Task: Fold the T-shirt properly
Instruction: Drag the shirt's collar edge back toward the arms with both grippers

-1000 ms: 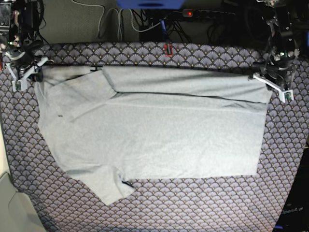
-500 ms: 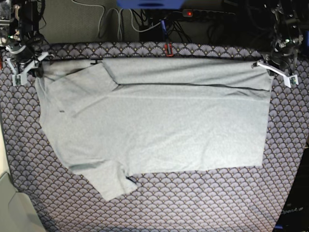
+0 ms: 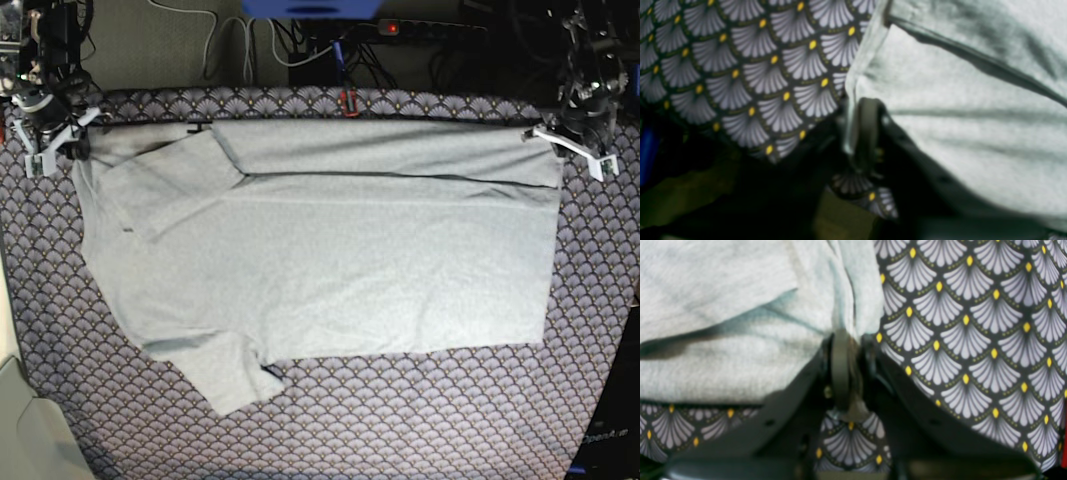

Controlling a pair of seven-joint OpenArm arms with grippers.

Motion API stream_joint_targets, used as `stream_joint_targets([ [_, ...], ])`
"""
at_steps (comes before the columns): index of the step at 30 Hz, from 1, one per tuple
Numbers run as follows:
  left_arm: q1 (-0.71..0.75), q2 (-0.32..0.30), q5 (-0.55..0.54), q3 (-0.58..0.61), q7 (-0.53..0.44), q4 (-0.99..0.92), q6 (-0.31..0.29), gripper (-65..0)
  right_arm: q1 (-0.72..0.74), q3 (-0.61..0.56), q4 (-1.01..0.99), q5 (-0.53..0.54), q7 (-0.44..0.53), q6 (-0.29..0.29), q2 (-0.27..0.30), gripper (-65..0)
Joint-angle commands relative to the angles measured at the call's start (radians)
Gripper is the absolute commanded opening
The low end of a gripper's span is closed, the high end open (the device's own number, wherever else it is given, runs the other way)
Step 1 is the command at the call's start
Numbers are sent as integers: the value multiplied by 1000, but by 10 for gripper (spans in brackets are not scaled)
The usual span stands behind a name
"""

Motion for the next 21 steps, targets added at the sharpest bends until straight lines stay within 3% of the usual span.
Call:
stream_joint_targets([
  [1, -3, -21, 6, -7, -15, 20, 7, -469, -7, 16, 5, -10, -37, -1, 16, -531],
  [5, -3, -22, 8, -10, -21, 23, 7, -311, -13, 45, 5, -8, -29, -1, 14, -369],
  [9, -7, -30, 4, -13, -24, 23, 7, -227, -13, 93, 5, -8, -29, -1, 14, -321],
  [19, -108, -39, 9, -121, -13, 20, 7, -222, 11, 141, 69, -11, -39, -1, 33, -321],
  [21, -125, -64, 4, -124, -13, 14, 7, -222, 11, 141, 118, -11, -39, -1, 33, -321],
])
